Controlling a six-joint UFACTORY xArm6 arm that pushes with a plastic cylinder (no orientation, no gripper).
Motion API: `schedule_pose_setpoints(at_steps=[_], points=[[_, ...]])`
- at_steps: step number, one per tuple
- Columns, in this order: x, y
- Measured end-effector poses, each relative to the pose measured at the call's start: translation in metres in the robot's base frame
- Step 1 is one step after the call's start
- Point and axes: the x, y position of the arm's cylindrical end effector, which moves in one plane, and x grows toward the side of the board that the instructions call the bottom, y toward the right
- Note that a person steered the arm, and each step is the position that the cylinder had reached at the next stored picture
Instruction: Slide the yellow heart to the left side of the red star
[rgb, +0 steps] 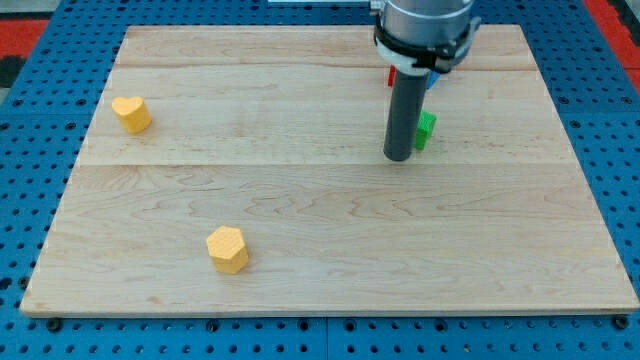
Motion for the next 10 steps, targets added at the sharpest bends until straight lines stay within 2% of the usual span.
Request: schedule_pose_setpoints(at_steps=[1,2,3,4,5,6,7,8,9,10], points=[[-0.053,0.036],[-0.081,0.072],[-0.042,0.015],[-0.014,-0.113],[-0.014,-0.257],[-0.031,-0.368],[-0.059,-0.293],[-0.071,-0.181],[-0.048,-0.261],[-0.070,-0.304]])
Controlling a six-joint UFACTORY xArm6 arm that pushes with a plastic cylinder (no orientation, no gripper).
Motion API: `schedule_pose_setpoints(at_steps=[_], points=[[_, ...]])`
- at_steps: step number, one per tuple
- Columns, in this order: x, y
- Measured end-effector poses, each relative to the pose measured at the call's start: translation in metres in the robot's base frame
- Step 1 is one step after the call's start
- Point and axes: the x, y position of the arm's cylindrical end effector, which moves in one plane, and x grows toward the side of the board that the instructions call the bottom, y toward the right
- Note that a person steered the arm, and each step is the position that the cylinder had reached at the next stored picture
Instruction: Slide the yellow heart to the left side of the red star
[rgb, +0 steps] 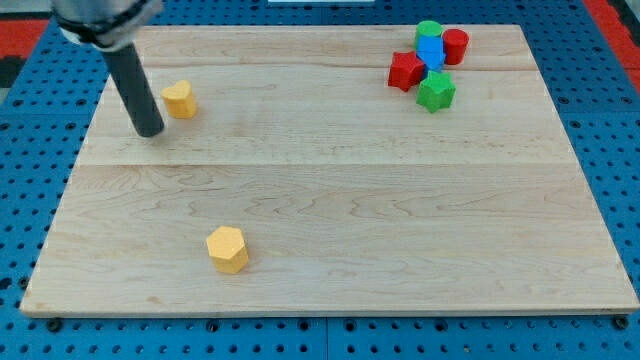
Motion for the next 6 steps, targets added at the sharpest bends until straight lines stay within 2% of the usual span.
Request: schedule_pose_setpoints(at_steps=[1,2,3,4,5,6], points=[[-0.038,0.083],[-0.046,0.178],[-0.057,0.118],[-0.089,0.131],[-0.096,0.227],[-0.073,0.273]])
